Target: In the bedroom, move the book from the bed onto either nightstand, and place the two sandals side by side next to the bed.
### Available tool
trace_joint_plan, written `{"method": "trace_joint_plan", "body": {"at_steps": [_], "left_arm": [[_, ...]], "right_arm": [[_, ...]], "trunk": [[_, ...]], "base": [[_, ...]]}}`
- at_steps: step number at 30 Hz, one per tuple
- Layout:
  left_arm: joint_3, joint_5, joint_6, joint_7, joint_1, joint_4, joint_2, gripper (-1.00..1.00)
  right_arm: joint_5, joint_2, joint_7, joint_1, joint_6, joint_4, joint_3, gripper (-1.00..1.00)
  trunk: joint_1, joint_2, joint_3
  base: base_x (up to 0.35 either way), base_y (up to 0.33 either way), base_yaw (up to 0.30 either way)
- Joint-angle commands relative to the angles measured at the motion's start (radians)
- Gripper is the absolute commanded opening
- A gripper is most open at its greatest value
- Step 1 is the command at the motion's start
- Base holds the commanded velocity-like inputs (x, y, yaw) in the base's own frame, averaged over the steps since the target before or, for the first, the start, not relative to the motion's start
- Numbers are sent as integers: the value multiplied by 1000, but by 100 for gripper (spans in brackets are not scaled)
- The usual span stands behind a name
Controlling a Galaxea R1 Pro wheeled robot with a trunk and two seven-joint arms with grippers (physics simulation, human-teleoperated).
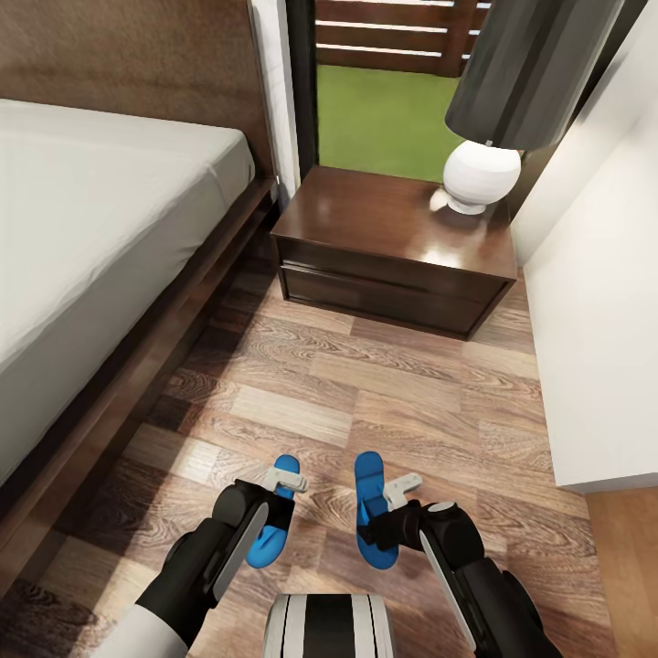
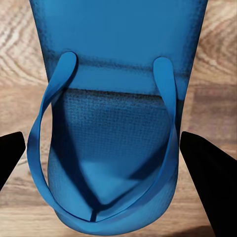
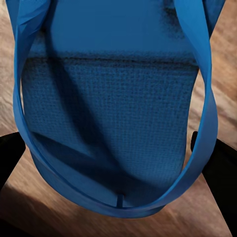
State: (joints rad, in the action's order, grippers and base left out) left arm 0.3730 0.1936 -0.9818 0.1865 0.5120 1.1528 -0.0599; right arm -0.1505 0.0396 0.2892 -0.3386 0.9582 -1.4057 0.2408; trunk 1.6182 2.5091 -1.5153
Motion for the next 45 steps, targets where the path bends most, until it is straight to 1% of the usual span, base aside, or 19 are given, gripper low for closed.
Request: {"method": "trace_joint_plan", "body": {"at_steps": [1,27,45], "left_arm": [[1,10,-3,10,0,1,0,-100],[1,13,-3,8,0,1,0,-100],[10,13,-1,20,-1,3,-7,-100]], "right_arm": [[-11,0,8,0,4,-1,0,-100],[-16,0,-5,0,5,-1,-4,-100],[-17,2,-6,0,5,-2,-3,-100]], "trunk": [[0,0,-1],[0,0,-1],[0,0,-1]], "base": [[0,0,0],[0,0,0],[0,0,0]]}}
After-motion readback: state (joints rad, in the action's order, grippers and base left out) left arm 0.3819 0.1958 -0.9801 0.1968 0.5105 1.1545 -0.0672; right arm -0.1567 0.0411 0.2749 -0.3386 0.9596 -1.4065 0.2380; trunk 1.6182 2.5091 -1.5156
